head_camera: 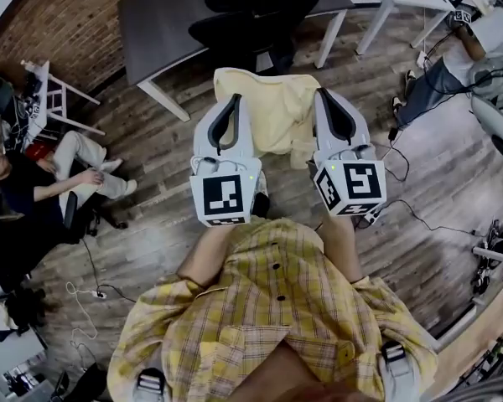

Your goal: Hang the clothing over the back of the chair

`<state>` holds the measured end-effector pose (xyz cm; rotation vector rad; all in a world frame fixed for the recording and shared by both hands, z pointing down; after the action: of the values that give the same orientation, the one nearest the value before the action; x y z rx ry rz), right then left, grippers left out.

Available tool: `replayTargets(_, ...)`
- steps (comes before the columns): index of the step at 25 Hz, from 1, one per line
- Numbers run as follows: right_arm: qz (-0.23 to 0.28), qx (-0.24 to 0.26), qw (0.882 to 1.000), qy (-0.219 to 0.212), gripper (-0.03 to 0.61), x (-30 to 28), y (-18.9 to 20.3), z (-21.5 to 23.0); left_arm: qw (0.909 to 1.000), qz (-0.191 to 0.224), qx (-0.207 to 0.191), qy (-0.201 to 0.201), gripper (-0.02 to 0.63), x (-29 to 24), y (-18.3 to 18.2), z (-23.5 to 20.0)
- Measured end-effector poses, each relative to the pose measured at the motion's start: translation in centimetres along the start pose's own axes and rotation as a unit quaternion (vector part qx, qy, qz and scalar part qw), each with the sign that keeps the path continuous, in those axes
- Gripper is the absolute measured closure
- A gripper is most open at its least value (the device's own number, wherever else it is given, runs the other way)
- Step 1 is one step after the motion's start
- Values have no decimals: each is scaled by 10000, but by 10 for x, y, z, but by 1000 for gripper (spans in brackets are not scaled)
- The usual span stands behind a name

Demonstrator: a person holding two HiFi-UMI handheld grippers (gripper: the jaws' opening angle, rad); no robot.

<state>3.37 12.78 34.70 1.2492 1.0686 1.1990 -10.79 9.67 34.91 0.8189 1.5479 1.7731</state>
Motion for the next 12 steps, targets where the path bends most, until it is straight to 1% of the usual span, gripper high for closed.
replayTargets(5, 89, 17, 9999, 102, 567, -44, -16, 17, 10000, 74, -4, 24, 611, -44, -11, -20)
replayTargets(12, 115, 155, 9996, 186, 567, -103, -29, 36, 9998, 159, 73, 51, 611, -99, -17, -50)
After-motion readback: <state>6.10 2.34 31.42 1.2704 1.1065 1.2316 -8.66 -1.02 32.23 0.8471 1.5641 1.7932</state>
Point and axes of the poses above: the fingertips, and each gripper's own axes: x backward along the fingers, z to its right, y out of its underside, the point moved 2 cm from there along x, backward along the fingers, and after that the axes turned 3 degrees about z, right-handed, at the moved point
